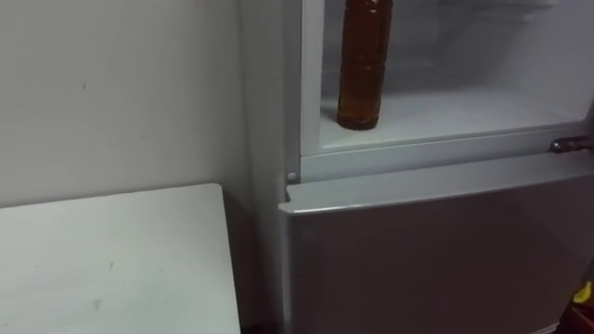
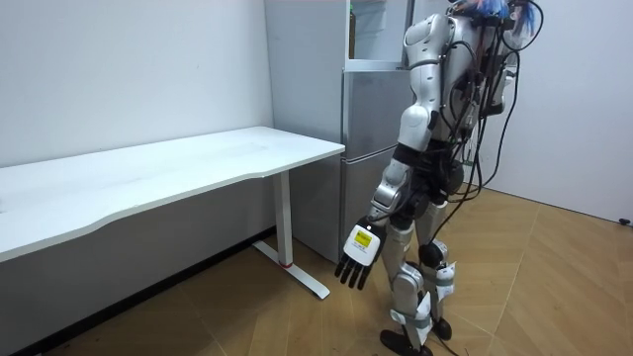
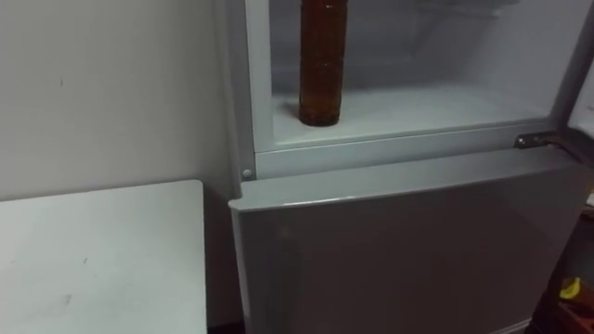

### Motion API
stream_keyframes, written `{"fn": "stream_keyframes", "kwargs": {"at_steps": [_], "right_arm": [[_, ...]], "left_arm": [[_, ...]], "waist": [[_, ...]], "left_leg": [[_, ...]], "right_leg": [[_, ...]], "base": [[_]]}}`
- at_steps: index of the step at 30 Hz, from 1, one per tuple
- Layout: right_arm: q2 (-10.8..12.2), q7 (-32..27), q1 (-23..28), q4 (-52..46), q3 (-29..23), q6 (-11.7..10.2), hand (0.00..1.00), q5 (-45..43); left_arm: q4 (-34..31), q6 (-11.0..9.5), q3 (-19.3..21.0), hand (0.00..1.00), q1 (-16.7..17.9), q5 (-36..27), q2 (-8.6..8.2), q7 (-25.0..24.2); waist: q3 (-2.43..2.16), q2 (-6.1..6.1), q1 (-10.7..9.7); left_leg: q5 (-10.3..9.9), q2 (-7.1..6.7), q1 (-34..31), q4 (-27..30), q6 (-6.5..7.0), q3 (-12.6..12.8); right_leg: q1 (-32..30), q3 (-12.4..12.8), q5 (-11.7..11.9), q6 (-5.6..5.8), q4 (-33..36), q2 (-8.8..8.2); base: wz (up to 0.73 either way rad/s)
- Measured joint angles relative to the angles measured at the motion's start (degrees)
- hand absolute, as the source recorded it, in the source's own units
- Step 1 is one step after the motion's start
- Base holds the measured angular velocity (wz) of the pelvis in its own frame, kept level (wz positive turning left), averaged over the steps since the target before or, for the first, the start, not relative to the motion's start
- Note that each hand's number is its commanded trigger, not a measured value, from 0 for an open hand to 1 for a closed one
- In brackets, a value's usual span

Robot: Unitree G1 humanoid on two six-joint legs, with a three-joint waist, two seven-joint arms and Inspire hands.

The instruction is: Put the bottle in the upper fridge

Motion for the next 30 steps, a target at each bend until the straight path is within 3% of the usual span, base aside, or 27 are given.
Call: {"fn": "stream_keyframes", "kwargs": {"at_steps": [8,12,20,30], "right_arm": [[0.00,0.31,0.51,-0.16,4.19,-0.57,0.00,-0.50],[0.05,3.04,1.77,-0.16,8.13,-0.53,0.00,-6.87],[0.10,9.82,3.59,-0.17,16.74,2.38,0.00,-9.24],[0.09,16.10,3.56,-0.26,21.82,4.48,0.00,-9.26]], "left_arm": [[0.14,-0.18,-1.23,0.00,-0.02,0.03,-0.01,0.04],[0.60,-0.25,-2.17,0.00,-0.04,1.69,0.29,-0.04],[0.87,1.03,-5.88,0.00,-0.59,1.63,0.39,-0.48],[0.77,0.98,-7.90,0.00,-0.87,1.14,0.43,-0.53]], "waist": [[0.10,-0.22,0.92],[0.14,-0.18,1.65],[0.16,0.02,2.87],[0.14,-0.06,4.10]], "left_leg": [[0.00,0.08,0.37,-0.04,0.00,0.28],[-0.01,0.13,0.35,-0.07,-0.01,0.29],[-0.01,0.19,0.38,-0.04,-0.02,0.48],[-0.02,0.17,0.30,-0.08,-0.02,0.39]], "right_leg": [[0.07,0.44,0.04,-0.06,-0.23,0.17],[0.04,0.41,0.04,-0.06,-0.18,0.17],[-0.06,0.51,0.05,-0.07,0.00,0.18],[0.23,0.25,0.06,-0.07,0.10,0.14]], "base": [[-0.03],[0.00],[0.00],[0.00]]}}
